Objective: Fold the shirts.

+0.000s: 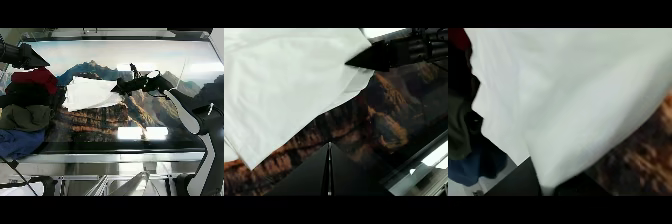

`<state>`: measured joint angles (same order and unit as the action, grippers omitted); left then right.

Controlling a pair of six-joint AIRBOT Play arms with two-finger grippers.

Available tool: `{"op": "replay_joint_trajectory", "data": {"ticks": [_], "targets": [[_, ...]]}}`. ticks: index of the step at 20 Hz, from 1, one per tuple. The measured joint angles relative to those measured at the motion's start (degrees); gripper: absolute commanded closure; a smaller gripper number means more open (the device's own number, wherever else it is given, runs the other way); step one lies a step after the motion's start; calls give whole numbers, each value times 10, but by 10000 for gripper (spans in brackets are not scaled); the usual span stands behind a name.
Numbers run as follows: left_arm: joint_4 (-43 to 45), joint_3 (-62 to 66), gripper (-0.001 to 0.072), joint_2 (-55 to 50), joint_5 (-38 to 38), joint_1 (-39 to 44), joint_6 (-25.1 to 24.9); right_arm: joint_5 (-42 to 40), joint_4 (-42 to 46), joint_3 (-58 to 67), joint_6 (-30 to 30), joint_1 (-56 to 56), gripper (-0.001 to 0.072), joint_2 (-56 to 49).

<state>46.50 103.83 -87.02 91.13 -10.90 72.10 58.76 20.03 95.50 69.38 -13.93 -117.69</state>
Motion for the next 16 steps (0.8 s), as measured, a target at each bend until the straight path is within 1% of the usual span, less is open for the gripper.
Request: {"op": "replay_joint_trajectory", "data": {"ticks": [3,4,7,10,13,16], "targets": [[0,0,688,0,2,0,-1,-9,-9,2,1,38,698,30],[0,0,688,0,3,0,-1,-14,-15,3,12,62,698,42],[0,0,689,0,4,0,-1,-5,-17,3,60,174,697,73],[0,0,689,0,4,0,-1,38,-11,-5,87,308,697,107],[0,0,689,0,4,1,-1,66,39,-36,109,442,698,160],[0,0,689,0,4,6,-2,78,142,-93,127,575,699,227]]}}
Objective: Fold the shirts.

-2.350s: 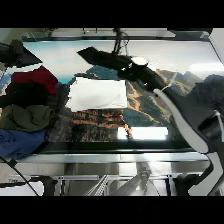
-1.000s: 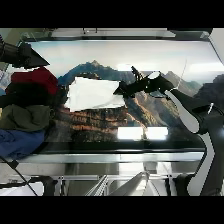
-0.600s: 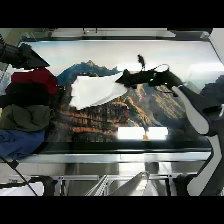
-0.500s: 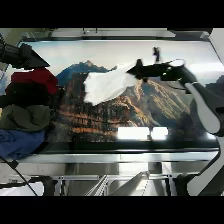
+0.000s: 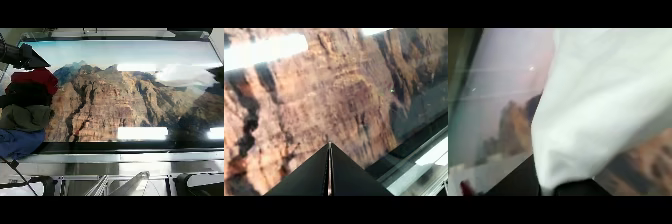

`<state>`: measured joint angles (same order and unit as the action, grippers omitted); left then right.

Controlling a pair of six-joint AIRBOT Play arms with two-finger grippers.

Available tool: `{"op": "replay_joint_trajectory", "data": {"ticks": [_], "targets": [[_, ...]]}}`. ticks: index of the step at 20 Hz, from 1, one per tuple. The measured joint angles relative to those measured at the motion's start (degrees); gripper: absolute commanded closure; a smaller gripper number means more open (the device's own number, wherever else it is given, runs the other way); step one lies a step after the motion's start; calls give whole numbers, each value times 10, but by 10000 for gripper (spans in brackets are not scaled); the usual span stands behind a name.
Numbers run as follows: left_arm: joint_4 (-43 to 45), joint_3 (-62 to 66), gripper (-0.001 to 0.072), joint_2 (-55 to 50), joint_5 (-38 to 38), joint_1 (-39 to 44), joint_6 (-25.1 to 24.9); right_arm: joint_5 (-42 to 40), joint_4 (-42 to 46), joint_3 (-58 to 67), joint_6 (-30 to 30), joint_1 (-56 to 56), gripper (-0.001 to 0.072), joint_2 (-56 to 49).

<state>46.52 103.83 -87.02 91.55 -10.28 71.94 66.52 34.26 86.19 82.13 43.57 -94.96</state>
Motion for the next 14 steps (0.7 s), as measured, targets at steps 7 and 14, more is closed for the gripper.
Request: {"op": "replay_joint_trajectory", "data": {"ticks": [7,14], "targets": [[0,0,689,0,0,38,-7,-67,165,-244,8,252,697,154],[0,0,689,0,-1,76,-19,-104,184,-347,-45,256,697,172]]}}
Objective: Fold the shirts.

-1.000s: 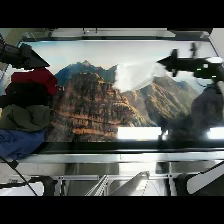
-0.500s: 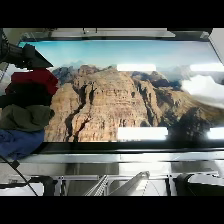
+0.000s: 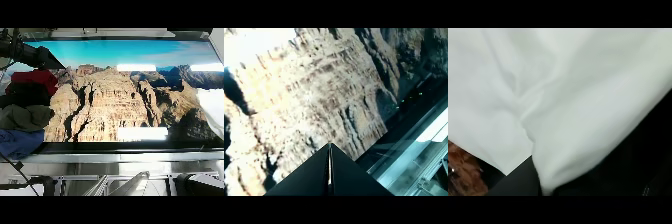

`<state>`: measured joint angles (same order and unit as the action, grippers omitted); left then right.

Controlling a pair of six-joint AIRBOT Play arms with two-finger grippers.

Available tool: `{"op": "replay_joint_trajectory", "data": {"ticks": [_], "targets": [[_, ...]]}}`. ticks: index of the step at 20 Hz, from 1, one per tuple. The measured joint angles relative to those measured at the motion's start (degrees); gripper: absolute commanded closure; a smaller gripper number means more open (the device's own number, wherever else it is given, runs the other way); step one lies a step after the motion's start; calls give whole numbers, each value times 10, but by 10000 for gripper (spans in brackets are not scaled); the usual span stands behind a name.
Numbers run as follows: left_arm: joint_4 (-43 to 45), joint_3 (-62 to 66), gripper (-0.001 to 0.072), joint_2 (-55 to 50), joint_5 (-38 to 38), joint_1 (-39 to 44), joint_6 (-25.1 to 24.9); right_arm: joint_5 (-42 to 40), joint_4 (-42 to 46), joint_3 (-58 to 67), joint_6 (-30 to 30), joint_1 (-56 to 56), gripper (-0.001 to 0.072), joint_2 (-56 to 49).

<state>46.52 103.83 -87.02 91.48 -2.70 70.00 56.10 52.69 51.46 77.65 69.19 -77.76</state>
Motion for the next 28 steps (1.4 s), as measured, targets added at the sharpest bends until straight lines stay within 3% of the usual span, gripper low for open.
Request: {"op": "replay_joint_trajectory", "data": {"ticks": [25,26,28], "targets": [[0,0,689,0,12,6,-1,10,6,-10,-29,-15,688,-22],[0,0,689,0,14,6,-1,11,11,-10,-29,-15,608,-23],[0,0,689,0,14,6,-1,12,27,-8,-29,-15,367,-23]]}}
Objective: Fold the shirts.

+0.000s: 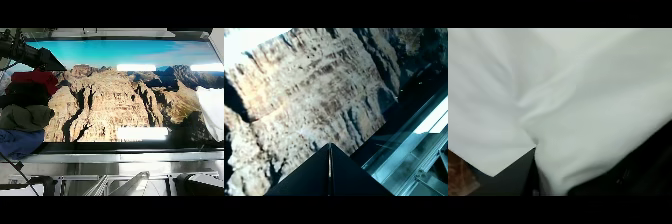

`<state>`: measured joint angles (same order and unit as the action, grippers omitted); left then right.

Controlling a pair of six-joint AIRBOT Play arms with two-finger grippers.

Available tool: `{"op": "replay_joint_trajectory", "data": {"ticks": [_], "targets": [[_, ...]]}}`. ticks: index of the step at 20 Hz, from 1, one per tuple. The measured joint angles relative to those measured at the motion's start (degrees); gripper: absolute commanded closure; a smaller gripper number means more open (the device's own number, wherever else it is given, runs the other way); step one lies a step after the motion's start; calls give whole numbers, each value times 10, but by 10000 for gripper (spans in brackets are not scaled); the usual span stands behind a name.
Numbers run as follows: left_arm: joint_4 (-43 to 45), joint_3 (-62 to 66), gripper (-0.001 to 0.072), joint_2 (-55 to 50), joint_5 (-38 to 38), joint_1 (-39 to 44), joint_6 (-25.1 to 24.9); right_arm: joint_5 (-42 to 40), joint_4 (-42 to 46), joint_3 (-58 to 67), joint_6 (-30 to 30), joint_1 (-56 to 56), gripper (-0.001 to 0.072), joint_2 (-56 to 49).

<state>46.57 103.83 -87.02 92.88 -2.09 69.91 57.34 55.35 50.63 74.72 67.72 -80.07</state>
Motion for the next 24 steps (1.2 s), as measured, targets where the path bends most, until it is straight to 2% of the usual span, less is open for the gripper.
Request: {"op": "replay_joint_trajectory", "data": {"ticks": [1,2,3,6,7,8,9,11,12,18,21,24], "targets": [[0,0,690,0,1,0,0,2,8,4,0,0,226,0],[0,0,689,0,2,0,0,3,18,12,0,0,145,0],[0,0,689,0,1,0,0,11,28,23,0,0,122,1],[0,0,689,0,2,0,0,60,65,67,12,0,136,4],[0,0,689,0,2,0,0,82,78,82,25,0,228,6],[0,0,689,0,2,0,0,107,90,99,42,0,439,9],[0,0,690,0,2,0,0,129,97,112,56,0,579,12],[0,0,690,0,2,0,0,169,96,132,80,0,673,27],[0,0,689,0,2,0,0,182,82,138,86,0,696,35],[0,0,690,9,3,-3,0,219,-21,151,92,-33,696,116],[0,-3,690,30,3,-7,1,233,-38,150,83,-99,697,176],[-1,-54,690,82,-5,-5,5,238,-47,141,75,-215,696,251]]}}
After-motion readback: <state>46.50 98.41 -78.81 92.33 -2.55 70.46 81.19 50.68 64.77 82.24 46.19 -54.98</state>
